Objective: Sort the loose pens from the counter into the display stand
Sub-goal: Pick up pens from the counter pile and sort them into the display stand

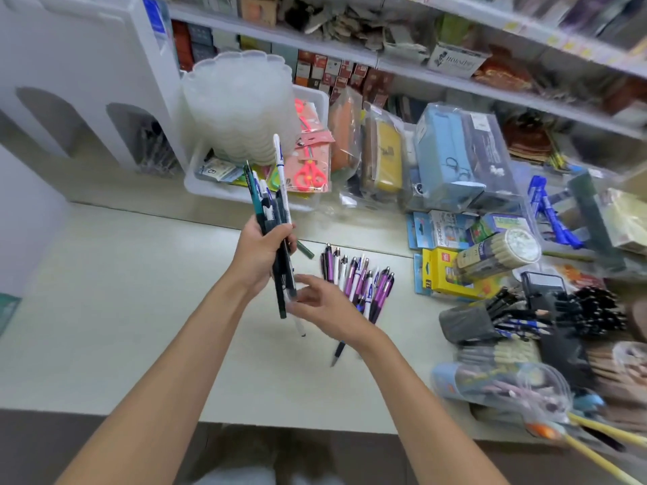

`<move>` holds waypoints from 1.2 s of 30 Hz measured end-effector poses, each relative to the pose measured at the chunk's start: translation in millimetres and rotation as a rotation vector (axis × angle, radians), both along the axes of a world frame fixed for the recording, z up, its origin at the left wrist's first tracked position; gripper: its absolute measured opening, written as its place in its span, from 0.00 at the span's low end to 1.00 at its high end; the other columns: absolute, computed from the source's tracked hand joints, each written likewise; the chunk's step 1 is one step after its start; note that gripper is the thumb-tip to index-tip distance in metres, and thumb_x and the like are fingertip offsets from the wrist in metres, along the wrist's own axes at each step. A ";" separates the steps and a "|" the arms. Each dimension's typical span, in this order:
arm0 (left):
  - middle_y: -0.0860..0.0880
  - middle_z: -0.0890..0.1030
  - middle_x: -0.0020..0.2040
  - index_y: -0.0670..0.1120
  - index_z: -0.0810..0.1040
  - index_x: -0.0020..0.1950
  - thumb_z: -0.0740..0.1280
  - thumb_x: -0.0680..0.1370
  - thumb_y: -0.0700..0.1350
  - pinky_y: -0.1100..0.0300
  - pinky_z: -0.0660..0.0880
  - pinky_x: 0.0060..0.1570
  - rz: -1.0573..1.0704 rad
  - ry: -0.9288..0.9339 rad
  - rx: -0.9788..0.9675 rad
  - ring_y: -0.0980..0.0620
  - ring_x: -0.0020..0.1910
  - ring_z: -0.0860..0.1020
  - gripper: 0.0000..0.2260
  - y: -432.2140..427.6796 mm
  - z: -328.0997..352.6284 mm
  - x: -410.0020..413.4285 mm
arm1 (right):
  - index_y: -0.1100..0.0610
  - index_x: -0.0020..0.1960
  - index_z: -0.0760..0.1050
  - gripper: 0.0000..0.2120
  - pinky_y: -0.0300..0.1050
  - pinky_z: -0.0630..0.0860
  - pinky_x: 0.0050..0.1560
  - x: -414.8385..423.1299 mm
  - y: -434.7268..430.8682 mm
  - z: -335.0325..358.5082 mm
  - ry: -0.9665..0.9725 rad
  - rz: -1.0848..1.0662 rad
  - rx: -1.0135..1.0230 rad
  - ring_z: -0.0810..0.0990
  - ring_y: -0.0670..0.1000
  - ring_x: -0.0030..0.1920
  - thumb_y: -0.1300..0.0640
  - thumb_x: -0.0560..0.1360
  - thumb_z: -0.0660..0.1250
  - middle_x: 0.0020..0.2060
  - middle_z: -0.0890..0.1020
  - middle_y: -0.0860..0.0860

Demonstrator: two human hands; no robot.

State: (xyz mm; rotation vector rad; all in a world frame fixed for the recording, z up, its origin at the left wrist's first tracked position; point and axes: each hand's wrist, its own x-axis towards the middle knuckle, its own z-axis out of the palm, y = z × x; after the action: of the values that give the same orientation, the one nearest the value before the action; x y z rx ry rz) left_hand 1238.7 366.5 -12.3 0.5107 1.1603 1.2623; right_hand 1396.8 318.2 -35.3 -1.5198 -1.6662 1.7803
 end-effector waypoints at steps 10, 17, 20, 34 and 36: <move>0.47 0.75 0.37 0.43 0.69 0.49 0.63 0.78 0.31 0.60 0.73 0.36 0.168 -0.079 0.046 0.54 0.30 0.74 0.08 10.3 3.9 -23.0 | 0.53 0.69 0.71 0.23 0.41 0.70 0.64 1.6 5.1 4.2 -0.320 0.098 0.158 0.73 0.45 0.62 0.55 0.75 0.70 0.62 0.74 0.49; 0.46 0.78 0.42 0.43 0.72 0.52 0.62 0.80 0.32 0.64 0.79 0.40 0.042 -0.109 -0.011 0.54 0.38 0.81 0.06 -15.0 -4.4 -62.5 | 0.56 0.69 0.68 0.24 0.40 0.69 0.51 -57.7 -17.9 -48.1 -0.375 -0.117 0.201 0.73 0.47 0.50 0.50 0.76 0.70 0.56 0.75 0.53; 0.47 0.78 0.43 0.43 0.72 0.53 0.63 0.79 0.32 0.64 0.79 0.40 -0.050 -0.007 -0.045 0.54 0.39 0.81 0.07 -37.0 -18.5 -92.2 | 0.55 0.70 0.66 0.28 0.45 0.72 0.50 -79.6 -9.8 -53.7 -0.393 -0.128 0.239 0.75 0.51 0.50 0.46 0.75 0.70 0.51 0.74 0.51; 0.45 0.84 0.56 0.43 0.73 0.62 0.60 0.80 0.31 0.49 0.82 0.50 -0.360 -0.063 -0.117 0.40 0.49 0.84 0.13 -67.9 -20.2 -109.5 | 0.56 0.71 0.69 0.27 0.51 0.83 0.48 -108.7 49.0 32.0 0.109 -0.191 0.321 0.82 0.48 0.39 0.66 0.75 0.70 0.46 0.76 0.51; 0.42 0.82 0.46 0.43 0.73 0.60 0.61 0.80 0.31 0.54 0.82 0.45 -0.343 -0.051 -0.132 0.45 0.40 0.84 0.12 -65.5 -14.8 -108.0 | 0.56 0.68 0.72 0.24 0.48 0.81 0.55 -108.0 47.6 34.1 0.073 -0.219 0.345 0.81 0.49 0.47 0.63 0.74 0.72 0.51 0.76 0.52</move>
State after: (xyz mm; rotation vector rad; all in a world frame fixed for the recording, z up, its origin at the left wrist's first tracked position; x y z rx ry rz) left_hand 1130.7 301.1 -27.0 0.5491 1.0531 0.8935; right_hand 1288.8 365.8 -1.2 -1.4014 -1.6012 1.3400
